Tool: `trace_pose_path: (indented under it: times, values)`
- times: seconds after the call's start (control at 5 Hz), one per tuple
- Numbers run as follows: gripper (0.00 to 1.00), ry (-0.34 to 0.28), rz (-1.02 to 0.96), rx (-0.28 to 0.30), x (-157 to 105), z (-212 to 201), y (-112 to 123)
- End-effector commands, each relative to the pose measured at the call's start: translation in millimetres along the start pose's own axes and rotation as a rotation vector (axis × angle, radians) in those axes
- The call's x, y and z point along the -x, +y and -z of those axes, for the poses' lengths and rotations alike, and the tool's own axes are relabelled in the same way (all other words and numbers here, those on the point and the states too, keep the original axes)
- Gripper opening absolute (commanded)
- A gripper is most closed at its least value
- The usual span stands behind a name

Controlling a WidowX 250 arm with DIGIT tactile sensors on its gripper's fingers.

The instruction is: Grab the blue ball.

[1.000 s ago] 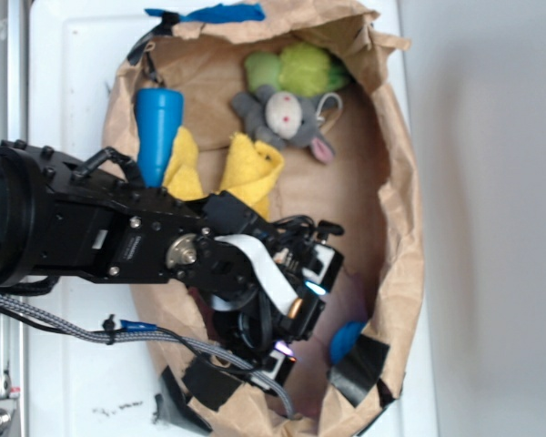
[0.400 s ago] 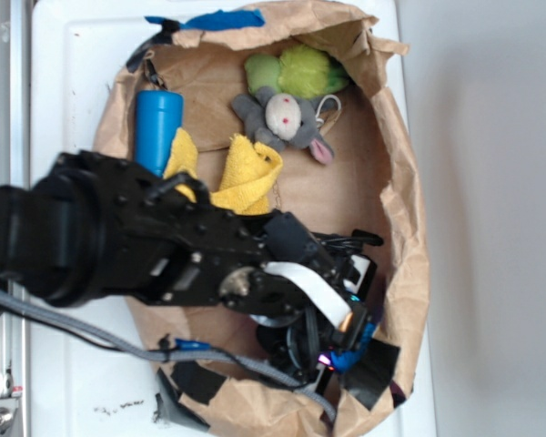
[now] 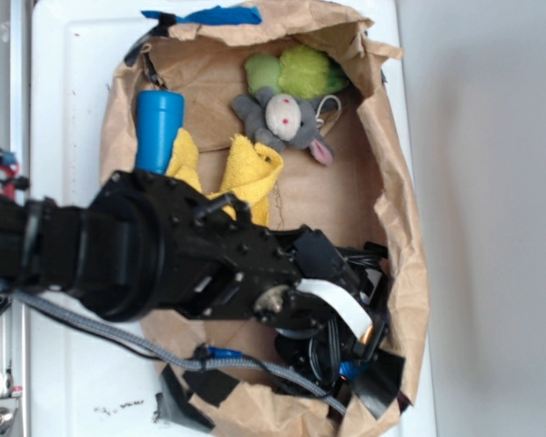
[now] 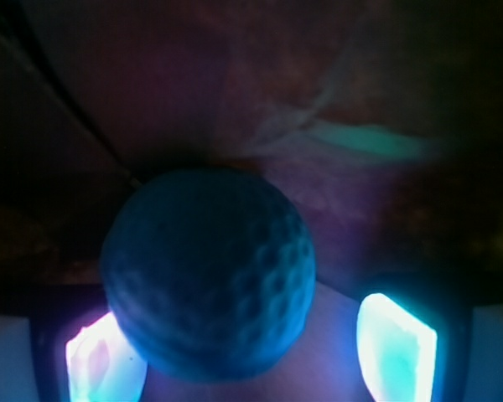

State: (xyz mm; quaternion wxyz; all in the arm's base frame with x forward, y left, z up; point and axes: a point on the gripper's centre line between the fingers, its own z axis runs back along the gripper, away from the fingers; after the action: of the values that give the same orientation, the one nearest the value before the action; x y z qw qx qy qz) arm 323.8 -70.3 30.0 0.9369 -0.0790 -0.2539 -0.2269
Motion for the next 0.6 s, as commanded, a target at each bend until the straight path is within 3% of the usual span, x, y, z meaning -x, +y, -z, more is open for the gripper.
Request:
trace_pose_path:
  times: [0.0,0.4]
  values:
    - [0.00,-0.023,-0.044,-0.002,-23.6,0.8,-0.9]
    - [0.00,-0.022,-0.069,0.034,-20.6,-13.7,6.6]
